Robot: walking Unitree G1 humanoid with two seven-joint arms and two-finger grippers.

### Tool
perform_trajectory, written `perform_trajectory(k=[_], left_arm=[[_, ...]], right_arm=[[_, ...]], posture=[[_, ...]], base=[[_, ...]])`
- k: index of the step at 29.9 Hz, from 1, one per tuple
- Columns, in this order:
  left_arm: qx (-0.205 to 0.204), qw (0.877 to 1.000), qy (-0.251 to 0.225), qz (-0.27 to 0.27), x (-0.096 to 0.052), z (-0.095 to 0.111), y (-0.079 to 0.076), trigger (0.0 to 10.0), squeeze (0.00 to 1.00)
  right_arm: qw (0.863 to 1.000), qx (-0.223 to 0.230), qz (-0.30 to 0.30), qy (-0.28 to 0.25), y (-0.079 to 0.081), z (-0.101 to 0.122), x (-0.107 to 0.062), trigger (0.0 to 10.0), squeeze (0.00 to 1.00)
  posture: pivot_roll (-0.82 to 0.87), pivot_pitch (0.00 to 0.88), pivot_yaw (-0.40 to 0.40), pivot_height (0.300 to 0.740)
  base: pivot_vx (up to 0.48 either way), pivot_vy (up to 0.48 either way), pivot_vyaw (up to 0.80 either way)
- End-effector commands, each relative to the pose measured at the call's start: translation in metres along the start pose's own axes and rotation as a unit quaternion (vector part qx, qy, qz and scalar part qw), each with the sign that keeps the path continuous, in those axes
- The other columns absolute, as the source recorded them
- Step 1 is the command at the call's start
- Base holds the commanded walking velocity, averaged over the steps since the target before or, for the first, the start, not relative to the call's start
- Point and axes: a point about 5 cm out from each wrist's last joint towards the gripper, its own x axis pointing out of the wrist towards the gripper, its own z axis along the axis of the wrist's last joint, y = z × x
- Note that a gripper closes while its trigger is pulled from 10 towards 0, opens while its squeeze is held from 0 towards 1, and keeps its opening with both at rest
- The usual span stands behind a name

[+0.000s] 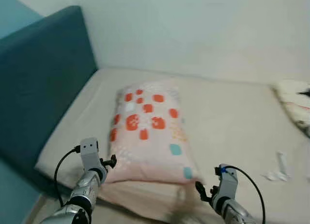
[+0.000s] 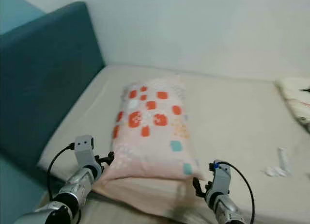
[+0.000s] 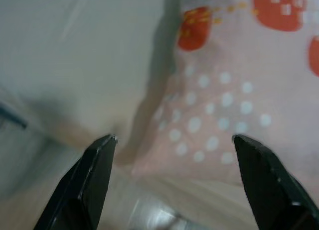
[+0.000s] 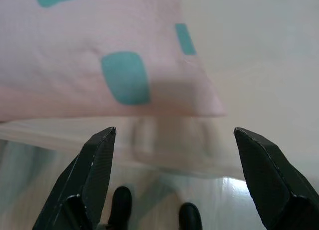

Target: Clean up the room

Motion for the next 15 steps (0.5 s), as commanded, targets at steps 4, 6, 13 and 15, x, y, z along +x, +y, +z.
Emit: perform_trajectory(k=[4, 6, 13, 15], left_arm=[[-0.004, 1.000, 0.000, -0.010, -0.0006, -0.0017, -0.0010, 10.0, 0.00], [-0.010, 1.000, 0.000, -0.022, -0.0008, -0.0024, -0.0024, 10.0, 0.00], [-0.028, 0.999, -0.005, -0.014, -0.0007, -0.0024, -0.0032, 10.0, 0.00], [-0.028, 0.999, -0.006, -0.014, -0.0006, -0.0022, -0.0034, 10.0, 0.00]], right_arm=[[1.000, -0.003, -0.031, 0.004, -0.0083, -0.0019, -0.0022, 10.0, 0.00], [1.000, -0.003, -0.030, 0.003, -0.0088, -0.0016, -0.0023, 10.0, 0.00], [1.000, -0.006, -0.029, 0.001, -0.0087, -0.0002, -0.0020, 10.0, 0.00], [1.000, -0.007, -0.030, 0.002, -0.0087, -0.0001, -0.0019, 10.0, 0.00]], posture=[[-0.04, 0.054, -0.004, 0.740], [-0.04, 0.054, -0.006, 0.740], [-0.04, 0.047, -0.009, 0.740], [-0.04, 0.046, -0.010, 0.740]], base=[[0.000, 0.000, 0.00], [0.000, -0.472, 0.00], [0.000, -0.337, 0.00], [0.000, 0.000, 0.00]])
